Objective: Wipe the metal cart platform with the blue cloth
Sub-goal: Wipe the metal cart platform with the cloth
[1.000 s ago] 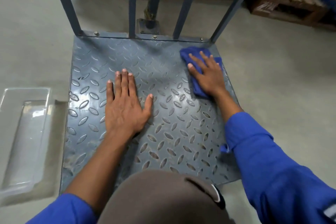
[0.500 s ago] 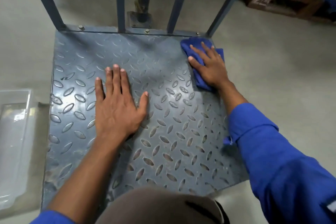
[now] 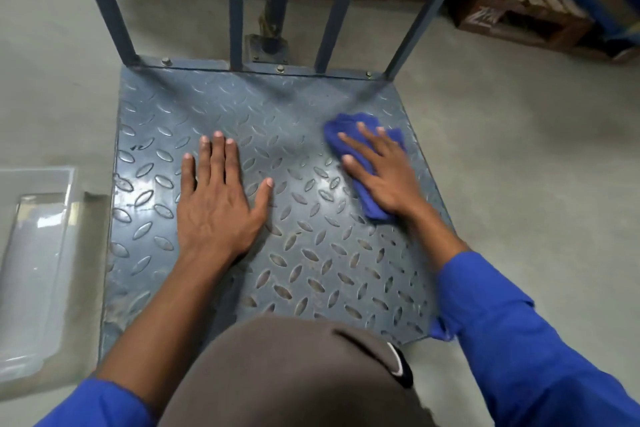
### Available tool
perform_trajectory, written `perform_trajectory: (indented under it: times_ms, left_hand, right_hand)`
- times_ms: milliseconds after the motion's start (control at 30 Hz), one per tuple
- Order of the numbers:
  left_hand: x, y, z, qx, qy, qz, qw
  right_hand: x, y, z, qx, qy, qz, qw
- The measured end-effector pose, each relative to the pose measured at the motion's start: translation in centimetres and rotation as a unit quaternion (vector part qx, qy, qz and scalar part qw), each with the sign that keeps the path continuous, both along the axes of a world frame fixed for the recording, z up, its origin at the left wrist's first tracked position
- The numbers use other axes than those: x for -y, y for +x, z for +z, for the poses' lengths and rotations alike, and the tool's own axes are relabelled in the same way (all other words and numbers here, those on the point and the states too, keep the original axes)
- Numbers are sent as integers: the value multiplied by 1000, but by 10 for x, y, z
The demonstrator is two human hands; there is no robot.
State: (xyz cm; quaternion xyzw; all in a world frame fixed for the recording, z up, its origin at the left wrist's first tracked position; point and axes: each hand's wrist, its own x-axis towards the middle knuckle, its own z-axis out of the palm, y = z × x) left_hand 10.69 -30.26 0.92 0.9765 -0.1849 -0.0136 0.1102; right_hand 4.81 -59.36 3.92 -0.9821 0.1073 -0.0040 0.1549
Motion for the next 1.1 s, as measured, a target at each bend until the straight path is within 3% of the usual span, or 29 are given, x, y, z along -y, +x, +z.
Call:
perform_trajectory:
  times_ms: [100,233,333,433,567,733,833,933,1000,1100]
  left_hand:
    - [-5,-9,-3,12,-5,15,1000]
    - [-3,-9,-6,20,-11,22,999]
    - [-4,-10,-5,18,-23,21,999]
    - [-20,-17,-2,15,-28,19,999]
    - [-44,-26,0,6,-20,39,999]
    - [-39,-23,-5,31,-18,49,998]
    - [-37,-22,-7,36,-18,57,998]
    - [-33,-23,-4,31,-12,56,998]
    - [-28,-23,-3,27,-7,51,998]
    - [-16,-28,-2,24,5,47,999]
  right_hand:
    - [46,-1,1,-17,4,-90,996]
    - [43,71,3,-14,1,-145,989]
    - [-23,107,5,-36,-26,-37,998]
    - [-66,51,2,-27,-11,89,996]
    - [-9,-11,0,-17,-1,-5,1000]
    - [6,71,2,-25,-34,-82,996]
    - [-39,97,4,-30,-30,-21,999]
    - [-65,45,-1,-15,-22,68,997]
    - [-40,16,-3,-7,-31,24,999]
    - [13,41,6,-38,-28,-124,991]
